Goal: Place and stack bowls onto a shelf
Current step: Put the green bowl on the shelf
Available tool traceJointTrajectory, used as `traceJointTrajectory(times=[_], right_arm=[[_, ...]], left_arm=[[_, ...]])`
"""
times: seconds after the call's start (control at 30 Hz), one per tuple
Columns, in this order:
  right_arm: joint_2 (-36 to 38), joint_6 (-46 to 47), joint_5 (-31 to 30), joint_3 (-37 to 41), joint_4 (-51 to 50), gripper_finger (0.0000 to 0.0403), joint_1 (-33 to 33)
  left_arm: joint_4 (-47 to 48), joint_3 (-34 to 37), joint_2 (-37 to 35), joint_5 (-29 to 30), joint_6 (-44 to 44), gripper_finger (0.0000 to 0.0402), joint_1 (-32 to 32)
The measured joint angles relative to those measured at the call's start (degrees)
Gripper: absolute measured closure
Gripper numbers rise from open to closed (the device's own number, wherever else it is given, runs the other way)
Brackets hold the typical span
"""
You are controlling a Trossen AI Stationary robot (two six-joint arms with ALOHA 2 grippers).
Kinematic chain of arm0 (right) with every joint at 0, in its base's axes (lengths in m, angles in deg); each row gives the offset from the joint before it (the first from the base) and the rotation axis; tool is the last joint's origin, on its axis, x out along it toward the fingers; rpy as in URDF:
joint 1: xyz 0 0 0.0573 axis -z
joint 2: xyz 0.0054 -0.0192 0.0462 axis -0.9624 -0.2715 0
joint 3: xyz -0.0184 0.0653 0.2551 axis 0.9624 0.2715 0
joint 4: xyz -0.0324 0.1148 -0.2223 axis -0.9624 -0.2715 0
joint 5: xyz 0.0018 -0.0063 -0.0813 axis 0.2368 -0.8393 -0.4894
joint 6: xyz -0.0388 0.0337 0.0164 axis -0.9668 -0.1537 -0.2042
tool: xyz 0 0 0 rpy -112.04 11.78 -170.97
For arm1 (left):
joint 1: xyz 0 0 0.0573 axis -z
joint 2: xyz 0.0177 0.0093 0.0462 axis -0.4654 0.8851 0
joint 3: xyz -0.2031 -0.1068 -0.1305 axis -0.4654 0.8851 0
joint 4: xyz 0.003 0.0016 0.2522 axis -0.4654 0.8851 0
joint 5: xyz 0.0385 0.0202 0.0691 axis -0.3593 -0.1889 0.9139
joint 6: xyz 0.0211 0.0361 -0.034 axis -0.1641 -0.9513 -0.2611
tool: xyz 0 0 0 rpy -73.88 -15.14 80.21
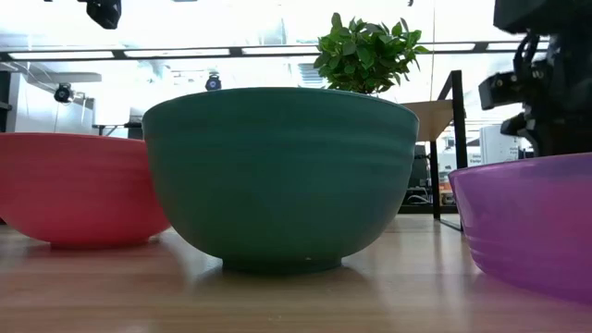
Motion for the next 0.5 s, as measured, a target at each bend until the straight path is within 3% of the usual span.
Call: traceJointTrajectory(times=[0.27, 0.5], right_arm=[[0.2, 0.2, 8.3, -14.9, -17.1, 0.0394, 0.0], [0.3, 6.1, 20.4, -28.2, -14.8, 0.0394, 0.0]], left_arm=[[-0.1, 0.0, 0.0, 0.0, 0.0, 0.0364, 0.0], [-0.1, 0.0, 0.0, 0.0, 0.0, 0.0364, 0.0]])
